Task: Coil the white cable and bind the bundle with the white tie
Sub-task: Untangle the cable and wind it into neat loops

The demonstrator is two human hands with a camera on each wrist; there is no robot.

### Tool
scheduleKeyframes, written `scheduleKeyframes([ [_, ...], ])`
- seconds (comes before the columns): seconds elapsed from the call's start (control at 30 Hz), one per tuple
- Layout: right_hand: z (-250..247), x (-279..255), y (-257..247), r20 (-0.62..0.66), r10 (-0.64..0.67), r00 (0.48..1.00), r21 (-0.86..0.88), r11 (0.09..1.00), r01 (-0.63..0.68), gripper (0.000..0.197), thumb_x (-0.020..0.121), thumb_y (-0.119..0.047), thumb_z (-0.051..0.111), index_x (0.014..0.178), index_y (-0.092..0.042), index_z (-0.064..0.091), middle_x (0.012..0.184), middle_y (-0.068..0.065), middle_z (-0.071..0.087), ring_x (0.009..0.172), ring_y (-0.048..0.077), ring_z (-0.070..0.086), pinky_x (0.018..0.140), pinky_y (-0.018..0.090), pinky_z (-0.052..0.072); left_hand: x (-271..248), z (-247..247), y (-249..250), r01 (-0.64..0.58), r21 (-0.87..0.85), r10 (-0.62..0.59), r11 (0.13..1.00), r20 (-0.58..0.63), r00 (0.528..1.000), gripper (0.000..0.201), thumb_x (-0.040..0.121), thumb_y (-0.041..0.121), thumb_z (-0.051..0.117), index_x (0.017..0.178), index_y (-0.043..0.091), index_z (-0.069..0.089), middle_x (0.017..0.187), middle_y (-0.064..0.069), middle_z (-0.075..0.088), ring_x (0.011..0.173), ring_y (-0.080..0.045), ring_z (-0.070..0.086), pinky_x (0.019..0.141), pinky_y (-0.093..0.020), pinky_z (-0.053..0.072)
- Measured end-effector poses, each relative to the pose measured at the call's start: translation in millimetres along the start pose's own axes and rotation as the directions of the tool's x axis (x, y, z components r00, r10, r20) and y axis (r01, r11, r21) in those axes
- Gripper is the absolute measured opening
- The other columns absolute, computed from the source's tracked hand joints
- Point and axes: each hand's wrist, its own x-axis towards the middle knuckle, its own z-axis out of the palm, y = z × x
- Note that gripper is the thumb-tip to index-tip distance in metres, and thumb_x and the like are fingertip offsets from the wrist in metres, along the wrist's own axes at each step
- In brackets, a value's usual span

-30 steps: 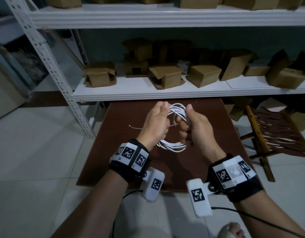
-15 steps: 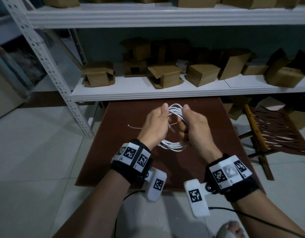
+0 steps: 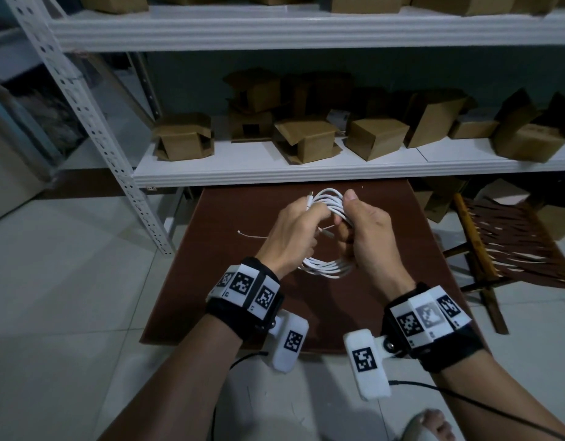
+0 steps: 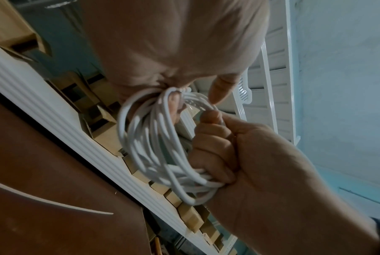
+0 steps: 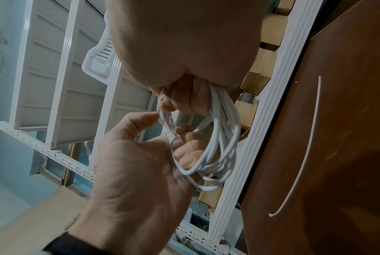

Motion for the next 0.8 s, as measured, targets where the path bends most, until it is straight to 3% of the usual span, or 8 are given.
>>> scheduleKeyframes([
  [0.13,-3,1,0,0.003,-0.017,1.0,-0.001,1.0,0.017,0.048,0.115,-0.03,0.039,0.076,-0.005,0.049,0.046,-0.01,0.039,0.037,0.001,0.034,0.039,0.015,0.03,1,0,1,-0.047,0.225,0.057,0.973,-0.037,0.998,0.02,0.084,0.044,0.058,0.087,0.025,0.063,0.078,-0.001,0.068,0.062,-0.021,0.055,0.063,-0.044,0.046],
  [0.27,-5,3,4,-0.013,-0.022,1.0,-0.089,0.996,0.02,0.049,0.114,-0.034,0.041,0.074,-0.009,0.053,0.048,-0.009,0.039,0.041,0.005,0.033,0.043,0.021,0.028,1,2,2,-0.048,0.381,0.079,0.923,-0.066,0.995,0.015,0.107,0.028,0.046,0.099,0.02,0.056,0.095,-0.004,0.07,0.065,-0.021,0.071,0.051,-0.027,0.052],
  [0.33,-6,4,5,-0.011,-0.031,0.999,-0.117,0.993,0.03,0.05,0.114,-0.035,0.042,0.072,-0.012,0.054,0.048,-0.009,0.04,0.042,0.005,0.033,0.043,0.02,0.028,3,0,-2,-0.059,0.419,0.087,0.906,-0.048,0.995,0.014,0.109,0.024,0.044,0.104,0.016,0.054,0.106,-0.006,0.066,0.084,-0.024,0.072,0.068,-0.036,0.057],
  [0.43,-4,4,7,-0.001,-0.034,0.999,-0.118,0.993,0.033,0.05,0.114,-0.034,0.043,0.071,-0.012,0.055,0.048,-0.009,0.04,0.042,0.004,0.032,0.043,0.018,0.027,6,-4,-7,-0.049,0.521,0.067,0.852,-0.016,0.998,0.015,0.11,0.021,0.041,0.106,0.012,0.053,0.117,-0.005,0.041,0.116,-0.023,0.051,0.106,-0.04,0.043],
  [0.5,-4,4,8,0.007,-0.027,1.0,-0.107,0.994,0.028,0.049,0.114,-0.034,0.043,0.072,-0.011,0.056,0.048,-0.009,0.04,0.041,0.003,0.033,0.042,0.018,0.027,6,-4,-8,-0.05,0.484,0.08,0.874,-0.042,0.996,0.019,0.109,0.019,0.042,0.103,0.012,0.058,0.114,0.001,0.036,0.116,-0.015,0.042,0.111,-0.041,0.042],
  [0.67,-2,2,-4,0.036,-0.02,0.999,-0.017,1.0,0.02,0.051,0.114,-0.031,0.043,0.071,-0.009,0.058,0.048,-0.006,0.052,0.039,0.004,0.047,0.041,0.015,0.038,4,-1,-3,-0.104,0.112,0.112,0.988,-0.061,0.992,0.021,0.101,0.014,0.052,0.085,0.021,0.064,0.088,-0.003,0.064,0.078,-0.021,0.061,0.074,-0.04,0.054],
  [0.73,-2,2,-9,0.033,-0.001,0.999,0.019,1.0,0.0,0.052,0.114,-0.029,0.043,0.07,-0.007,0.058,0.047,-0.004,0.056,0.036,0.005,0.051,0.039,0.015,0.038,0,2,2,-0.016,-0.151,0.015,0.988,-0.01,1.0,0.016,0.104,0.008,0.049,0.093,0.008,0.06,0.066,-0.005,0.051,0.051,-0.019,0.045,0.047,-0.027,0.044],
  [0.8,-4,7,-9,0.014,0.0,1.0,0.002,1.0,0.0,0.051,0.113,-0.031,0.044,0.068,-0.009,0.055,0.044,-0.009,0.047,0.034,0.003,0.04,0.038,0.016,0.028,-5,5,6,0.071,-0.289,-0.066,0.955,0.025,0.997,0.013,0.108,0.005,0.043,0.107,0.008,0.056,0.059,0.0,0.034,0.041,-0.008,0.025,0.039,-0.017,0.023],
])
